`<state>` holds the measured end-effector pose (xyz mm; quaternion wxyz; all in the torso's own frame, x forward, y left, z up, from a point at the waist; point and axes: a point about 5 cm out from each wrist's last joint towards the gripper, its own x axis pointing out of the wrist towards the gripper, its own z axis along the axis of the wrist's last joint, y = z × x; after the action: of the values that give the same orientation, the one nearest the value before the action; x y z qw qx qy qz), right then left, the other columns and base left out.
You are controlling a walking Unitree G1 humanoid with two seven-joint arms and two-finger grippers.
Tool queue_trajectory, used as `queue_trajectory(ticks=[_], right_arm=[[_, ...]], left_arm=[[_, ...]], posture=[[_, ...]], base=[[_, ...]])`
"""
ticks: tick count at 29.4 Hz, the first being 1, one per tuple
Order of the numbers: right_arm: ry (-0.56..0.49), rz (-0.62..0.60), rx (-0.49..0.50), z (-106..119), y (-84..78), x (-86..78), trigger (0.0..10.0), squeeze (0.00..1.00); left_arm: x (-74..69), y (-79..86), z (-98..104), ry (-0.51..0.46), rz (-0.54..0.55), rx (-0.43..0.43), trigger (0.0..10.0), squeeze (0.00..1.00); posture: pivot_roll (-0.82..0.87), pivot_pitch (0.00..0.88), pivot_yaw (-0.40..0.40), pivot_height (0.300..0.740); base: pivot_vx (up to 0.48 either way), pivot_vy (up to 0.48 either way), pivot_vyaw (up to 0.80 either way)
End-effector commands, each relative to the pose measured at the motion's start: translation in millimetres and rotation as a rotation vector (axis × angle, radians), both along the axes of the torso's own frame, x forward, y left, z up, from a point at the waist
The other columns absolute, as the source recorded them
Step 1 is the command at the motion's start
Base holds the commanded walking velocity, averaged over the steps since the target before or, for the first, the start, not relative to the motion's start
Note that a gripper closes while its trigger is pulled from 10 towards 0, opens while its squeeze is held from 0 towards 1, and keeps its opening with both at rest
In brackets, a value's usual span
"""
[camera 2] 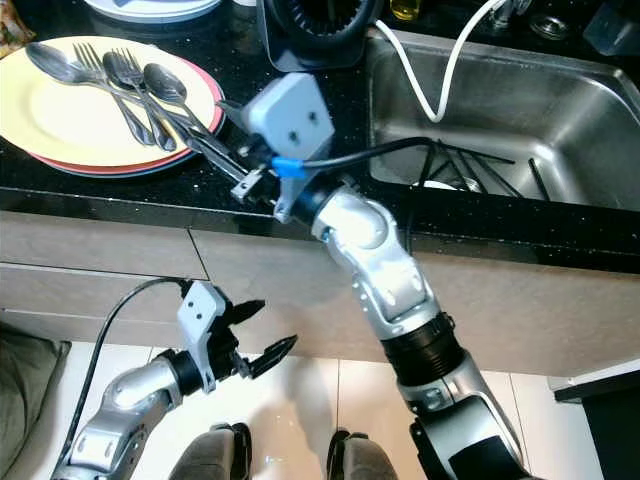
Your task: Kitchen organization
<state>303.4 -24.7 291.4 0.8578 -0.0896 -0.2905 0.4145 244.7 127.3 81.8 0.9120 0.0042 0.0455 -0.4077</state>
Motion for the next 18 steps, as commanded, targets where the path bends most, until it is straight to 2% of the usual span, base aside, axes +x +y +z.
queue_trajectory(ticks=[1, 8, 10, 11, 18], right_arm=[[-0.027, -0.027, -0.013, 0.7, -0.8, 0.4, 10.0, 0.0], [-0.055, -0.053, -0.069, -4.3, -0.3, 1.2, 10.0, 0.0], [-0.09, -0.059, -0.142, -10.9, 1.2, 0.6, 10.0, 0.0], [-0.111, -0.04, -0.209, -18.4, 3.6, -2.3, 10.0, 0.0], [-0.082, 0.06, -0.217, -24.8, 9.1, -12.3, 10.0, 0.0]], left_arm=[[-4.5, -2.2, -7.6, 0.026, -0.009, 0.013, 10.0, 0.0], [-5.5, -1.5, -8.7, 0.031, -0.009, 0.015, 10.0, 0.0], [-6.1, -1.5, -9.2, 0.032, -0.013, 0.018, 10.0, 0.0], [-6.7, -1.4, -10.1, 0.033, -0.021, 0.025, 10.0, 0.0], [-7.9, -1.2, -12.4, 0.04, -0.023, 0.029, 10.0, 0.0]], posture=[[0.16, 0.173, -0.08, 0.74], [0.16, 0.177, -0.077, 0.74], [0.15, 0.18, -0.073, 0.74], [0.15, 0.183, -0.072, 0.74], [0.15, 0.187, -0.072, 0.74]], base=[[0.0, 0.0, 0.0], [0.0, 0.0, 0.0], [0.0, 0.0, 0.0], [0.0, 0.0, 0.0], [0.0, 0.0, 0.0]])
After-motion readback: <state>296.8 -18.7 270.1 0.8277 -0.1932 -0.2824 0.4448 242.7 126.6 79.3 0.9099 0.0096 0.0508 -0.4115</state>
